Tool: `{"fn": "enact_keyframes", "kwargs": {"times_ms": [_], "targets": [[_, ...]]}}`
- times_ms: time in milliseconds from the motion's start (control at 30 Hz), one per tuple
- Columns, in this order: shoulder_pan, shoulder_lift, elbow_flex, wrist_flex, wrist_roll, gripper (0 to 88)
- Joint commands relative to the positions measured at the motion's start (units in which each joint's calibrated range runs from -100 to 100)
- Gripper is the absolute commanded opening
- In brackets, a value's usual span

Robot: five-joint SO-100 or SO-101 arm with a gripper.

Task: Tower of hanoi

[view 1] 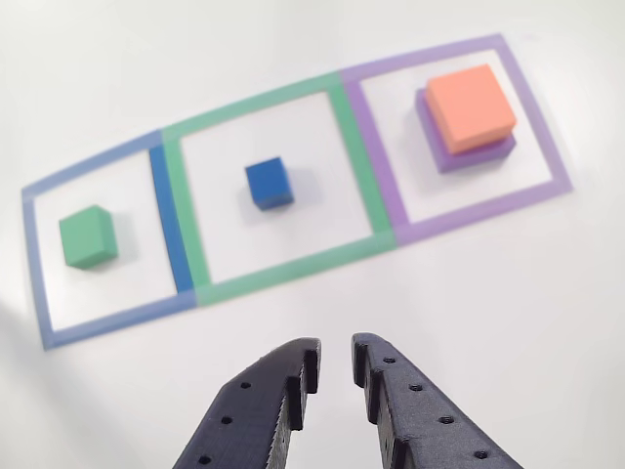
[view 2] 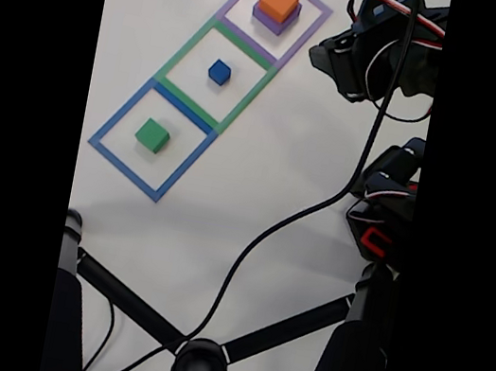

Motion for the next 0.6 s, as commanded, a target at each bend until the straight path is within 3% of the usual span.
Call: {"fn": "enact_keyframes", "kwargs": {"times_ms": [0, 167, 433, 567], "targets": [[-0.71, 0.85, -0.54, -1.41, -3.89, 2.8], [0.66, 3.74, -1.09, -3.11, -0.95, 3.8], [2.11, -0.19, 9.00, -14.52, 13.39, 13.7], [2.57, -2.03, 12.27, -15.82, 13.76, 16.4]]}}
